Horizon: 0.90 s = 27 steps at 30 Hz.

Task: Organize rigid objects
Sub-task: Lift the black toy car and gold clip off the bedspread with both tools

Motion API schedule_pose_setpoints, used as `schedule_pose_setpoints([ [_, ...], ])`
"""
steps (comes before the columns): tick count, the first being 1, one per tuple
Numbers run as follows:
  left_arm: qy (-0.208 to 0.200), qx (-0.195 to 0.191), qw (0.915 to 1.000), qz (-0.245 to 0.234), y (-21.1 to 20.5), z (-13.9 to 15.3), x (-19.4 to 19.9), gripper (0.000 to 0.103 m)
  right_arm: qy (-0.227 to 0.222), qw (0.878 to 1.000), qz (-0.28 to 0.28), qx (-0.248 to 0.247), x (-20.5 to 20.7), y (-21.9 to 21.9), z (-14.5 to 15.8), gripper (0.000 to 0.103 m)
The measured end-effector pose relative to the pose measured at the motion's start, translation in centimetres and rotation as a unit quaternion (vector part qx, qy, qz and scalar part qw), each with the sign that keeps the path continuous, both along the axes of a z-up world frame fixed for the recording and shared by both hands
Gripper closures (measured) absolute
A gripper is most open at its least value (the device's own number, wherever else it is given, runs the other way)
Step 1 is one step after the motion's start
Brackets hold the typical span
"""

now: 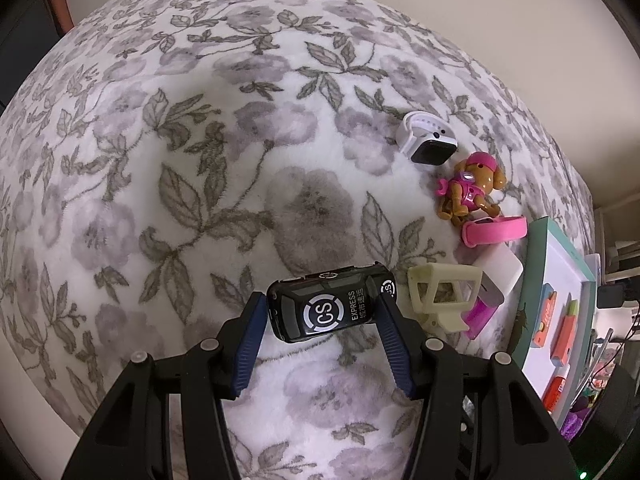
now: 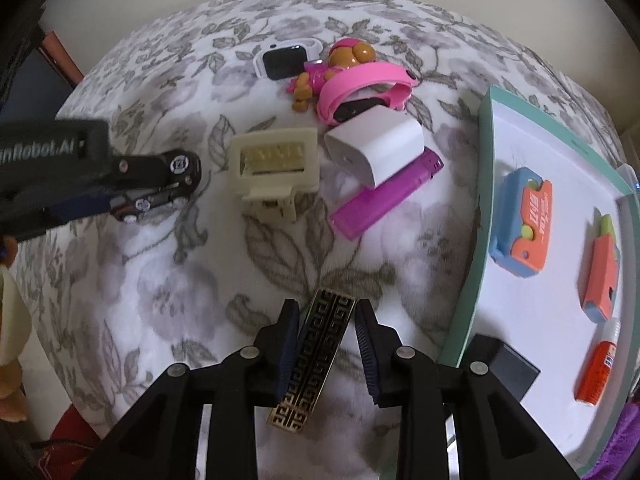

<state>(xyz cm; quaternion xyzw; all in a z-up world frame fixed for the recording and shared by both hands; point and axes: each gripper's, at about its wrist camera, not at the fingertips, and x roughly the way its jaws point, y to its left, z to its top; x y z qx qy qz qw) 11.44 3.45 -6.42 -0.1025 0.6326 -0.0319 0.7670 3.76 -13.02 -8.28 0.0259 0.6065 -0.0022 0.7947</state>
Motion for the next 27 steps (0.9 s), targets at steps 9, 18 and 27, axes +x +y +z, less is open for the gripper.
schedule_pose_setpoints([
  [9, 0.009, -0.008, 0.9999, 0.003, 0.1, -0.2, 0.0, 0.046, 0.031, 0.999, 0.002, -0.027, -2.0, 2.3, -0.3, 0.073],
  [18, 0.004, -0.011, 0.9999, 0.002, 0.1, 0.1, -0.2, 0.046, 0.021, 0.999, 0.010, -0.032, -2.3, 2.9, 0.3, 0.081],
  [27, -0.018, -0.020, 0.9996, 0.002, 0.8, 1.9, -0.4, 0.046, -0.023, 1.000, -0.012, -0.008, -2.2, 0.6, 4.0, 0.081],
])
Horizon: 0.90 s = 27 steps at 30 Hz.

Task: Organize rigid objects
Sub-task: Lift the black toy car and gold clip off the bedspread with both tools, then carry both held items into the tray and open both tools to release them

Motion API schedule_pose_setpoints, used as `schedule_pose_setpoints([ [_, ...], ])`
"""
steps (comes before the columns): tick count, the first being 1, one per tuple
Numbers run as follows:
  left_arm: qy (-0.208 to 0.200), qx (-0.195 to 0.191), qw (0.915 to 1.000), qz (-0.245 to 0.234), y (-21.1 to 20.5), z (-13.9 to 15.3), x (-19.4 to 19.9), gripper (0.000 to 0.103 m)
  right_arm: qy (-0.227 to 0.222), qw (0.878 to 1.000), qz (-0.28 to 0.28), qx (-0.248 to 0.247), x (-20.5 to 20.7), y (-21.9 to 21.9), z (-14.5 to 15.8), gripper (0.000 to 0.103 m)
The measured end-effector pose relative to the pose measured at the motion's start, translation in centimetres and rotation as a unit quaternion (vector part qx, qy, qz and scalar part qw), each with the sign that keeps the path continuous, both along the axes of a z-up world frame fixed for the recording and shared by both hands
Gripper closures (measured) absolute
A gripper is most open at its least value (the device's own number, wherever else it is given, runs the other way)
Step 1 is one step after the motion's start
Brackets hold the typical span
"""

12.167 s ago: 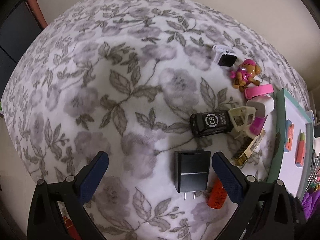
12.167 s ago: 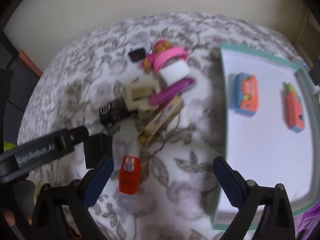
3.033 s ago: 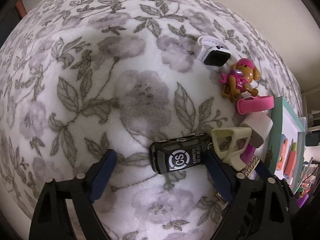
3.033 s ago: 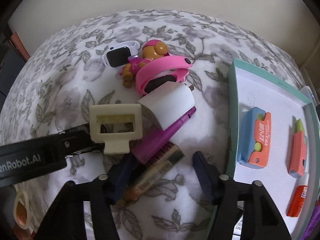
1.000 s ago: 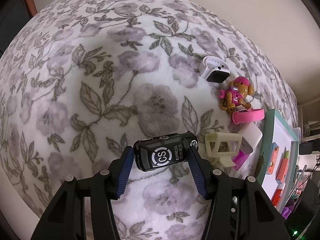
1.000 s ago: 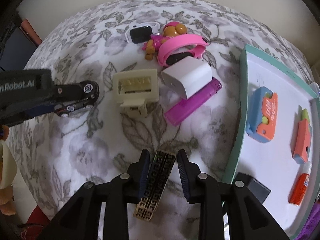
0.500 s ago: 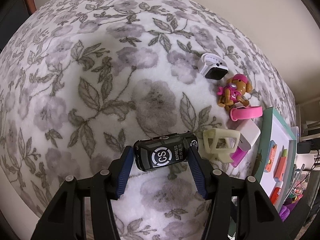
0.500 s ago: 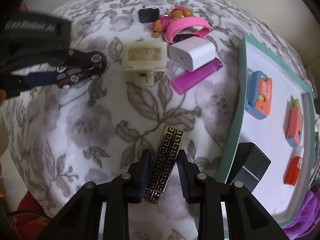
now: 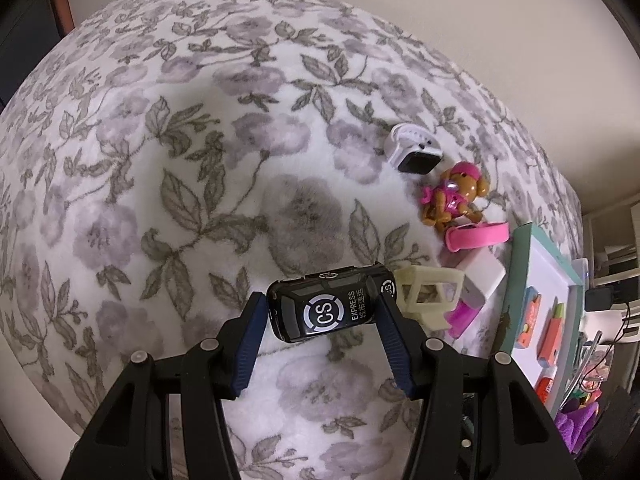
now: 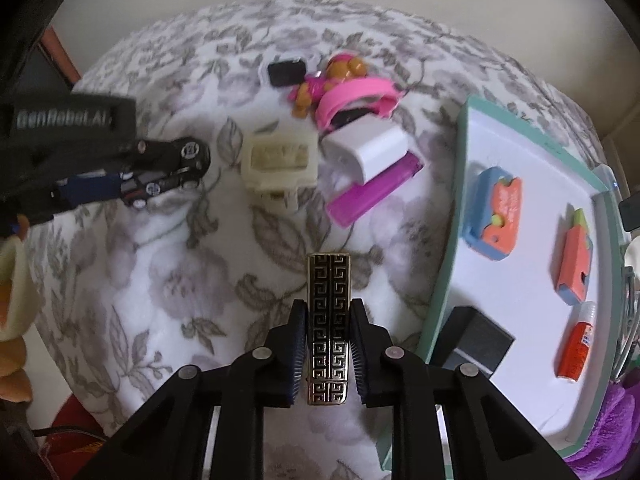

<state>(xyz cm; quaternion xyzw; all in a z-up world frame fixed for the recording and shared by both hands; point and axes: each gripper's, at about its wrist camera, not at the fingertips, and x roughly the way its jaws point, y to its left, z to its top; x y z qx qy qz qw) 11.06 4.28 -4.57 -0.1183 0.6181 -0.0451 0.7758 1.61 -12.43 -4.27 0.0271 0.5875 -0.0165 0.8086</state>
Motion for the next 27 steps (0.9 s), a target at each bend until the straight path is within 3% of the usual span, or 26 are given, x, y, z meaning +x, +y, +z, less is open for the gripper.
schedule_pose_setpoints([
  [6, -0.042, -0.006, 0.9991, -0.001, -0.2, 2.8, -0.3, 0.046, -0.065, 0.997, -0.027, 0.020, -0.3, -2.3, 4.0, 0.081],
  [14, -0.106, -0.039, 0.9932, -0.028, -2.3, 6.7, -1.1, 0.046, -0.120, 0.988, -0.097, 0.001, -1.1, -8.7, 7.4, 0.081],
  [23, -0.151, -0.061, 0.9798, -0.116, -8.9, 8.6, -3.2, 0.046, -0.122, 0.976, -0.178, -0.033, -3.2, -16.1, 7.9, 0.081],
  [27, -0.166, -0.055, 0.9691, -0.174, -13.5, 8.3, -4.8, 0.046, -0.122, 0.971, -0.202, -0.047, -4.1, -18.5, 7.9, 0.081],
])
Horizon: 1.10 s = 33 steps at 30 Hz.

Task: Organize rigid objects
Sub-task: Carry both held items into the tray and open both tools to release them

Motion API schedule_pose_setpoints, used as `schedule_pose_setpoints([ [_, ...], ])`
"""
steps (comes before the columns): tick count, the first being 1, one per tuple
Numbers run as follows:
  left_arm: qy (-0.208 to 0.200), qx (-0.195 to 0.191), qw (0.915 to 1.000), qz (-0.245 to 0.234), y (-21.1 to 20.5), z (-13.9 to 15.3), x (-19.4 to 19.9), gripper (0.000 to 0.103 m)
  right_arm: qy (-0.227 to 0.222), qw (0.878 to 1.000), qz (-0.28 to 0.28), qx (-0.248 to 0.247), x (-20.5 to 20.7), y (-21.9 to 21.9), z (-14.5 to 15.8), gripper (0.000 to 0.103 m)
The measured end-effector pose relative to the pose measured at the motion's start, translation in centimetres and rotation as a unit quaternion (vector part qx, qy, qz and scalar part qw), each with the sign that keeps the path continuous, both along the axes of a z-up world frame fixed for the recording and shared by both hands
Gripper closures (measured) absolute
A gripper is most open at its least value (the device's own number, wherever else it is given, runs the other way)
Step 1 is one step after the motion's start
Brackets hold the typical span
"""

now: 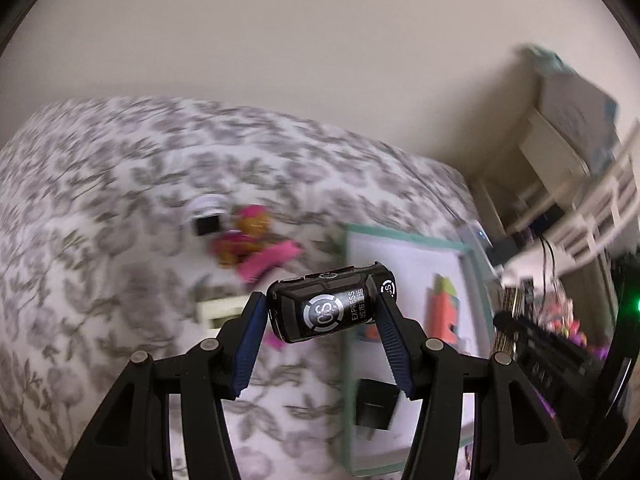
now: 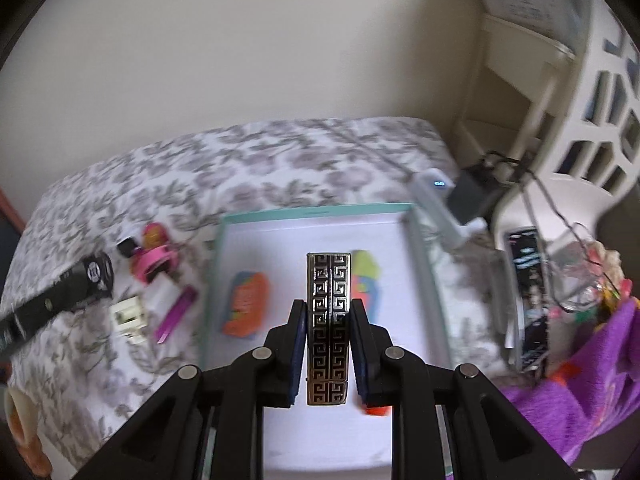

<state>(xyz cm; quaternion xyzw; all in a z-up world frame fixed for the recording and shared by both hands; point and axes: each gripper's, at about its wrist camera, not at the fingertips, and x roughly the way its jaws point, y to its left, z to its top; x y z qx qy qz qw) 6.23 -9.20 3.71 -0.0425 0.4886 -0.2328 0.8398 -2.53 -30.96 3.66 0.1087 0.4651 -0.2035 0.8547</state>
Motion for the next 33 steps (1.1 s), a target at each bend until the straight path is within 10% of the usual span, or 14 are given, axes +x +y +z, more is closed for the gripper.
schedule_pose_setpoints([
  [33, 0.034, 0.103, 0.9850, -0.134, -11.4, -8.6, -4.4, 0.045, 0.108, 0.993, -0.036, 0.003, 0.0, -4.2, -9.1, 0.081],
])
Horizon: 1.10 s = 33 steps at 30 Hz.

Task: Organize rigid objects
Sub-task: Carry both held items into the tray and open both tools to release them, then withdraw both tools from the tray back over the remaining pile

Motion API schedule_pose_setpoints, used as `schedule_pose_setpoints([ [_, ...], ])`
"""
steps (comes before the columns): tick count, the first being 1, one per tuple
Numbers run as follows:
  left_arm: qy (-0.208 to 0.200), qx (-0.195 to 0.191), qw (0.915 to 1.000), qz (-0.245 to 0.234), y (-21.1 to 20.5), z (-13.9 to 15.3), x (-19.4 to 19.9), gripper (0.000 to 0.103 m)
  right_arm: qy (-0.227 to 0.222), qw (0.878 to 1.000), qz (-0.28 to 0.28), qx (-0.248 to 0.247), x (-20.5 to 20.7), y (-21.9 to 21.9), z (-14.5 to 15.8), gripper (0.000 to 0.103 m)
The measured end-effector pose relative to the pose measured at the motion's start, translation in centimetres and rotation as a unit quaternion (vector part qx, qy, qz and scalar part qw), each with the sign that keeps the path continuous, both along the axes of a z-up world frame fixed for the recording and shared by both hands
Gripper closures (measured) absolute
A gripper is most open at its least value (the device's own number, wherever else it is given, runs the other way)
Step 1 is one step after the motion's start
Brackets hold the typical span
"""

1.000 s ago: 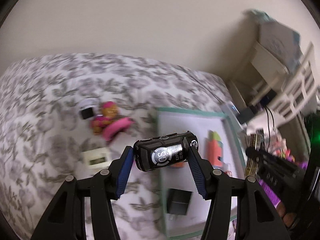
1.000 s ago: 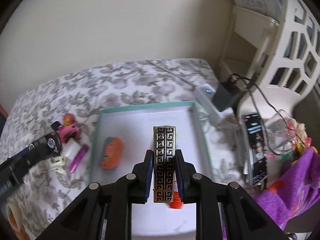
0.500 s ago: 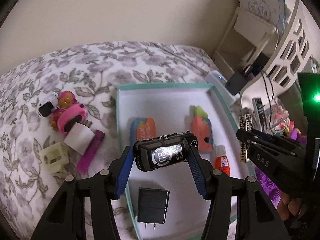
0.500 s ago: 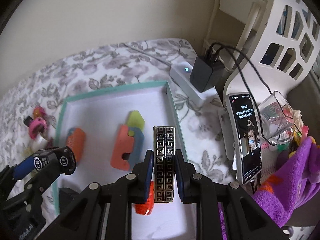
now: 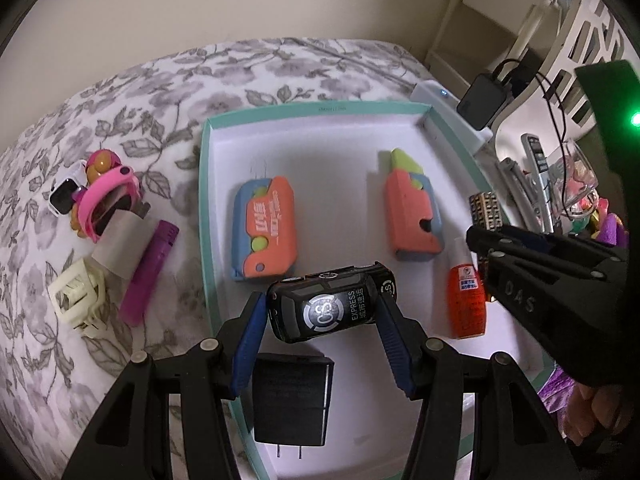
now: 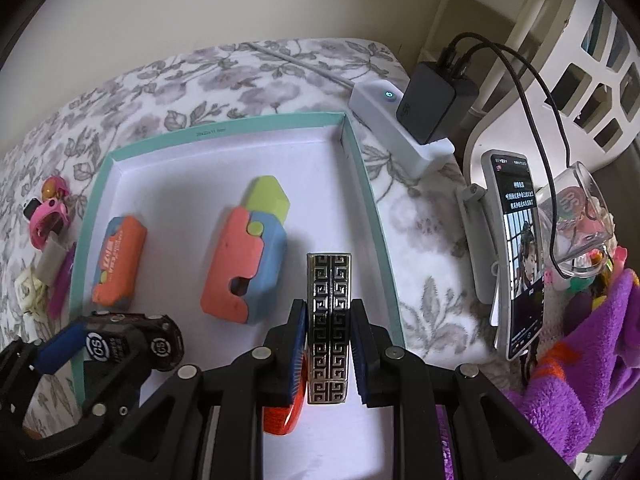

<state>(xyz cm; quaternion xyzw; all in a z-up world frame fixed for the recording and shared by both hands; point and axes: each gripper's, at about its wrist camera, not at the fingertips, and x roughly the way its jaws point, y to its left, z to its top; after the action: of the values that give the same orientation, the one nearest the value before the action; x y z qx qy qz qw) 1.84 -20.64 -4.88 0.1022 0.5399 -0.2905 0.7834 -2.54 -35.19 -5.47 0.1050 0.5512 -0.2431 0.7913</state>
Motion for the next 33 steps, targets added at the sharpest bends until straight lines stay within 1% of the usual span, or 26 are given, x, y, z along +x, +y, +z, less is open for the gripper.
schedule_pose_setpoints([
  [3, 0.005, 0.007, 1.0000, 0.001, -0.1, -0.4, 0.0, 0.045, 0.000, 1.000, 0.000, 0.001, 0.0, -0.1, 0.0, 0.081],
  [7, 0.001, 0.009, 1.0000, 0.000, -0.2, -0.3, -0.1, 0.045, 0.005, 1.000, 0.002, -0.001, 0.1, 0.1, -0.1, 0.080],
  [12, -0.002, 0.010, 0.9999, -0.002, -0.4, -0.3, -0.1, 0.045, -0.001, 1.000, 0.008, -0.014, 0.2, 0.4, 0.7, 0.079],
  [14, -0.003, 0.006, 1.0000, -0.001, -0.3, -0.1, -0.1, 0.041, -0.002, 1.000, 0.007, -0.023, 0.2, 0.4, 1.1, 0.067],
  [15, -0.004, 0.004, 1.0000, 0.000, -0.2, 0.1, -0.1, 0.039, -0.005, 1.000, 0.007, -0.026, 0.1, 0.5, 1.2, 0.058],
  [16, -0.006, 0.003, 1.0000, 0.001, -0.2, 0.2, -0.1, 0.037, -0.007, 1.000, 0.008, -0.026, 0.1, 0.5, 1.4, 0.057],
  [21, -0.009, -0.012, 0.9998, 0.010, 0.3, 1.2, 0.2, 0.036, -0.020, 0.999, 0.016, -0.033, 0.3, 0.8, 2.4, 0.057],
  [23, -0.014, -0.022, 0.9994, 0.020, 0.9, 2.0, 0.5, 0.031, -0.029, 0.999, 0.019, -0.033, 0.3, 1.1, 2.8, 0.056],
  [24, -0.019, -0.019, 0.9994, 0.023, 1.0, 2.2, 0.6, 0.030, -0.039, 0.999, 0.017, -0.026, 0.2, 1.1, 3.1, 0.053],
  [25, -0.025, -0.017, 0.9991, 0.028, 1.2, 2.5, 0.8, 0.029, -0.046, 0.999, 0.014, -0.019, 0.1, 1.1, 3.3, 0.046],
  [26, -0.028, -0.015, 0.9989, 0.034, 1.5, 2.7, 1.0, 0.029, -0.053, 0.998, 0.013, -0.011, 0.0, 1.1, 3.5, 0.043],
  [28, -0.029, -0.012, 0.9985, 0.044, 2.0, 2.9, 1.4, 0.029, -0.062, 0.998, 0.009, -0.001, 0.0, 1.0, 3.6, 0.041],
  [33, -0.018, -0.019, 0.9958, 0.088, 4.1, 2.9, 2.9, 0.029, -0.058, 0.998, 0.011, 0.002, 0.1, 1.3, 3.2, 0.039],
])
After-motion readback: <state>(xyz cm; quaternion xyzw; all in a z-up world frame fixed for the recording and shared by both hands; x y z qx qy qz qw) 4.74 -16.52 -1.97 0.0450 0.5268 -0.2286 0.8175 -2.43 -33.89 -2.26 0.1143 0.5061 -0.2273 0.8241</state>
